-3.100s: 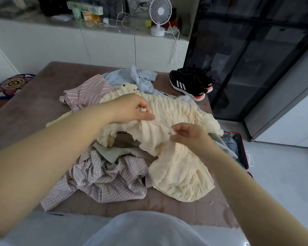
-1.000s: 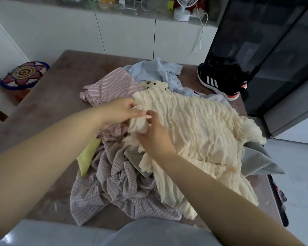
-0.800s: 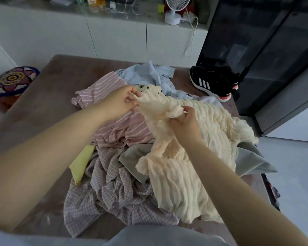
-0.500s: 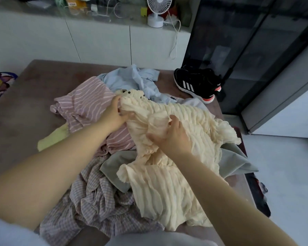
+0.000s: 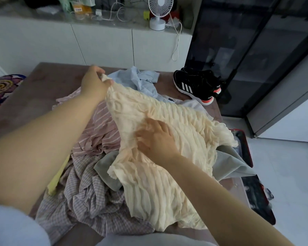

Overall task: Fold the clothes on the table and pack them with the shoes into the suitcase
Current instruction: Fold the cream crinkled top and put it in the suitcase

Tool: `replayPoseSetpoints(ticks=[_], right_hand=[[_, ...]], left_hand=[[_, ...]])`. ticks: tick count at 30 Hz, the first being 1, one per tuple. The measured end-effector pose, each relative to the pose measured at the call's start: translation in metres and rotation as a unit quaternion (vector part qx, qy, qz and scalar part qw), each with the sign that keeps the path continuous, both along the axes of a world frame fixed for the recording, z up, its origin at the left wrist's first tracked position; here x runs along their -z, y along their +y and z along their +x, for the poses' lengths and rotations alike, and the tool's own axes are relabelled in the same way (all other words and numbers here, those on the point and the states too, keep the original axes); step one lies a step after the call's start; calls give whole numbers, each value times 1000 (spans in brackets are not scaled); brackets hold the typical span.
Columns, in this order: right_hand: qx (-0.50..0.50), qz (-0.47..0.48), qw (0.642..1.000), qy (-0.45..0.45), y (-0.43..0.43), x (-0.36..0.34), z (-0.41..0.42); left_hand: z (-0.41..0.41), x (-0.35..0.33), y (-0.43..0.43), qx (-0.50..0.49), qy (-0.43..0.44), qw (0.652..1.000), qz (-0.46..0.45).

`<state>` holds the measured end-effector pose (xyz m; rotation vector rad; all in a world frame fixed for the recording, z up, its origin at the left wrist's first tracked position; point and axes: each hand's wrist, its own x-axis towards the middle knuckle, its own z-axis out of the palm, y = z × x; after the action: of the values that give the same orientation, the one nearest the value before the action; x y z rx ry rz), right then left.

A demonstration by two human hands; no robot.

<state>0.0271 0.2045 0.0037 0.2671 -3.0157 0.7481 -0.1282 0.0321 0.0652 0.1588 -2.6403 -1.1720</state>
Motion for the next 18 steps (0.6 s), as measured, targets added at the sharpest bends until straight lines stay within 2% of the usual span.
replayPoseSetpoints(ticks=[2,5,7,10,12,14,16,18], right_hand=[[26,-6,999,-43,12,5,0],[29,-47,998,2,37,9,10],[70,-95,992,45,62,9,17],[178,-117,975,58,115,12,22],[271,-59,961,13,156,17,19],[360,24,930,-74,191,23,16],[399,67,901,-157,215,32,12],[397,90,887,-218,230,42,8]], left_hand=[[1,0,-1,4,-13,999,-29],[18,17,5,57,-63,990,-112],[37,31,15,108,-33,977,-179],[72,48,33,242,41,947,-209],[90,60,45,338,26,912,-230],[100,72,56,387,-35,879,-276],[104,80,62,394,-104,852,-329],[107,83,64,394,-134,831,-368]])
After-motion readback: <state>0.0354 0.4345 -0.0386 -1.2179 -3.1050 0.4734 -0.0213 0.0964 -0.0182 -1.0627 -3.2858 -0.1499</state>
